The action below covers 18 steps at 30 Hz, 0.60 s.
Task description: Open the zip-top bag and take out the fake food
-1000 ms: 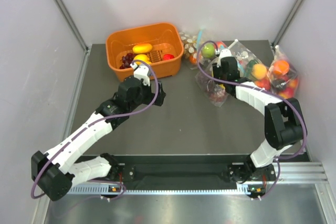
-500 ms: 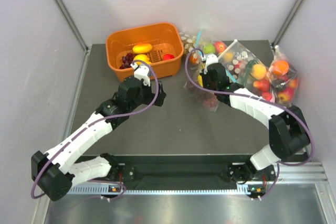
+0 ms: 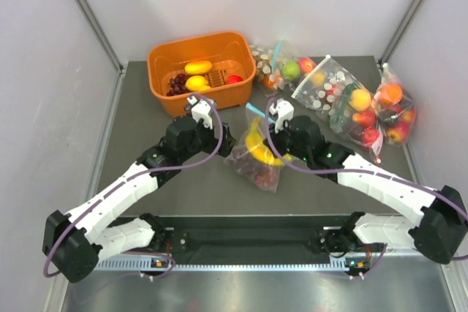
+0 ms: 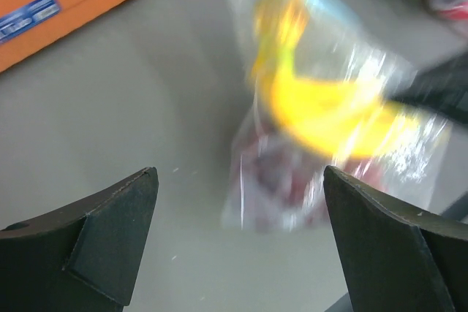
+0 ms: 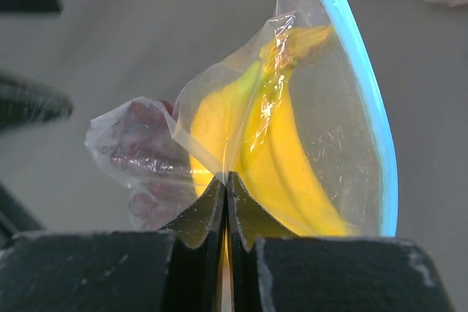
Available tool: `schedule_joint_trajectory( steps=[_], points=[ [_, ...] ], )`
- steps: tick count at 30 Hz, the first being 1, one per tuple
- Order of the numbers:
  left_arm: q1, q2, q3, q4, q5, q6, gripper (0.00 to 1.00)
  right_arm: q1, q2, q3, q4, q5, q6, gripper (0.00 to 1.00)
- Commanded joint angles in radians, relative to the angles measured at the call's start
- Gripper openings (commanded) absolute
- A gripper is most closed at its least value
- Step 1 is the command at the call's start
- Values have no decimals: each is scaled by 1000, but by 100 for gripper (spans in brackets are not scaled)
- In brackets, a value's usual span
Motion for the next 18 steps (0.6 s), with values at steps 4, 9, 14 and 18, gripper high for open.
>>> schedule_joint_trajectory(
  steps=[4,9,14,18],
  points=[
    [-2,-5,-43,236,101,-47,99,67,-155,-171,123,-105,9,0],
    [-2,76,-70,334,124,-88,99,121,-229,-287,190,-148,12,0],
    [0,147,-75,396,123,-119,99,163,-283,-364,233,-154,20,0],
    [0,164,-81,442,123,-134,99,180,-313,-381,231,-159,23,0]
  ],
)
